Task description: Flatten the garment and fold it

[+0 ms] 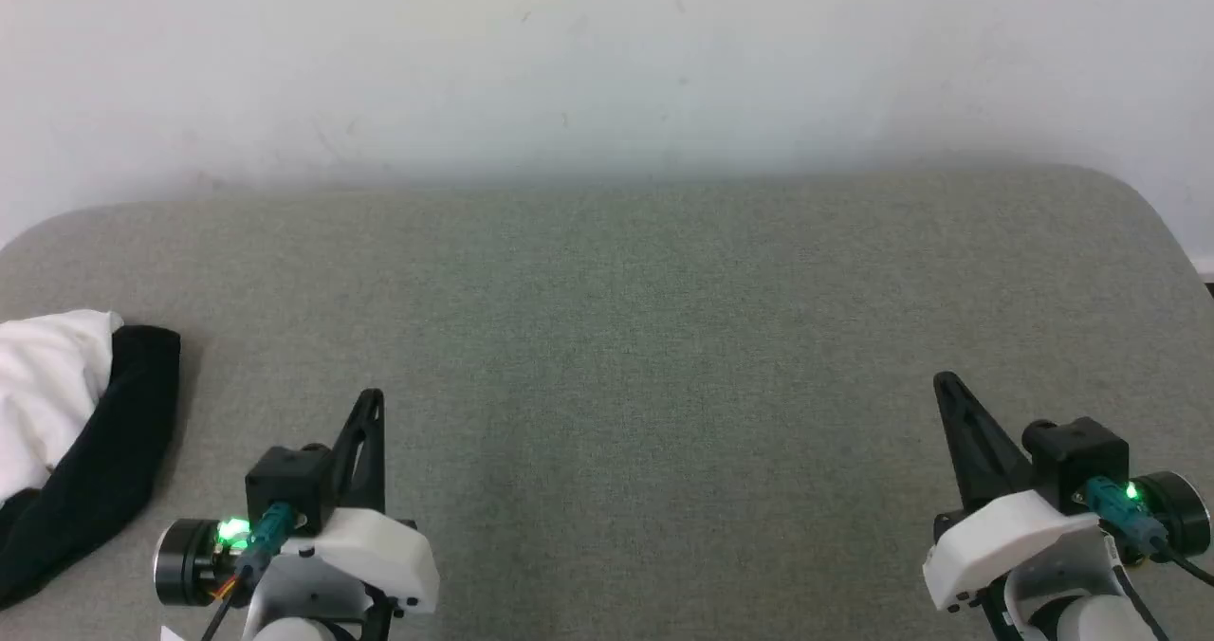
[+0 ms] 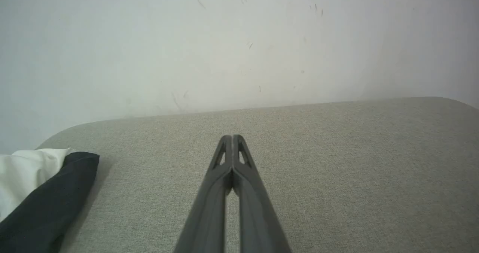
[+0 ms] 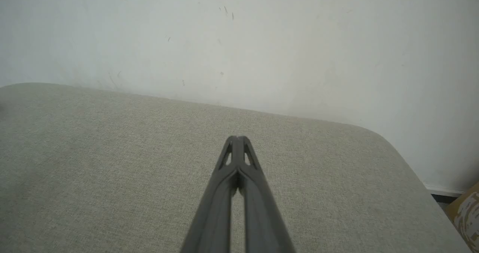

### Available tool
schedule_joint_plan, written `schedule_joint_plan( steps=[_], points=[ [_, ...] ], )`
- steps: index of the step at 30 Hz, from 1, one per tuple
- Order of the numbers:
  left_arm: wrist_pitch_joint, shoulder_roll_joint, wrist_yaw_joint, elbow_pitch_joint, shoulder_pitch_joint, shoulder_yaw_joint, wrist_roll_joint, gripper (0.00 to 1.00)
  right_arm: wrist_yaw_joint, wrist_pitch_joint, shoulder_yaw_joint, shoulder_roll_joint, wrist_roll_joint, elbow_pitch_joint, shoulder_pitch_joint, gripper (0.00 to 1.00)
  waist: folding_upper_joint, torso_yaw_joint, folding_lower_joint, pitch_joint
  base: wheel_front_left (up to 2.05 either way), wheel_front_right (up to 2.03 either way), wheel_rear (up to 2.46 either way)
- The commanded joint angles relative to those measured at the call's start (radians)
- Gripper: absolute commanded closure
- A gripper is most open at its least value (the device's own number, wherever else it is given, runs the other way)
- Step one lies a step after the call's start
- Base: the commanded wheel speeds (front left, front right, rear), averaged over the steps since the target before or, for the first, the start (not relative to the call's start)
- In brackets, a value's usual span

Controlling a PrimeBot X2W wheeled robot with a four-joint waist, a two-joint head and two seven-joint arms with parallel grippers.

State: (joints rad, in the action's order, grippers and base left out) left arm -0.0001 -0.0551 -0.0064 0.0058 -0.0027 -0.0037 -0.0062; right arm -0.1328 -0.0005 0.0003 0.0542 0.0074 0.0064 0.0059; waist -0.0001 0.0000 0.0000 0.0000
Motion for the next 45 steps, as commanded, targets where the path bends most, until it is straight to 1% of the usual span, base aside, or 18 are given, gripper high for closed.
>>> schedule_joint_plan(
  steps=[1,21,22,26,35,45],
  points=[
    [0.0,0.005,0.006,-0.006,0.003,0.004,0.006,1.0,0.002,0.0,0.0,-0.004,-0.007,-0.006,-0.006,1.0,0.0001,0.0,0.0,0.0,0.0,0.0,0.0],
    [0.0,0.005,0.006,-0.006,0.003,0.004,0.006,1.0,0.002,0.0,0.0,-0.004,-0.007,-0.006,-0.006,1.0,0.0001,0.0,0.0,0.0,0.0,0.0,0.0],
    [0.0,0.0,0.0,0.0,0.0,0.0,0.0,0.0,0.0,0.0,0.0,0.0,0.0,0.0,0.0,0.0,0.0,0.0,0.0,0.0,0.0,0.0,0.0],
    [0.0,-0.001,0.0,0.001,0.0,-0.001,0.0,0.0,0.0,0.0,0.0,0.001,0.001,0.002,0.0,0.0,0.0,0.0,0.0,0.0,0.0,0.0,0.0],
    [-0.018,0.0,0.015,0.016,-0.005,-0.013,-0.008,0.0,0.0,-0.016,-0.002,0.0,0.003,0.01,-0.006,0.0,0.0,0.004,0.0,-0.001,0.0,0.0,0.0],
    [-0.039,-0.003,0.033,0.032,-0.01,-0.023,-0.018,0.0,0.0,-0.034,-0.001,0.0,0.007,0.021,-0.012,0.0,0.0,0.036,0.0,-0.004,0.0,0.0,0.0]
  ],
)
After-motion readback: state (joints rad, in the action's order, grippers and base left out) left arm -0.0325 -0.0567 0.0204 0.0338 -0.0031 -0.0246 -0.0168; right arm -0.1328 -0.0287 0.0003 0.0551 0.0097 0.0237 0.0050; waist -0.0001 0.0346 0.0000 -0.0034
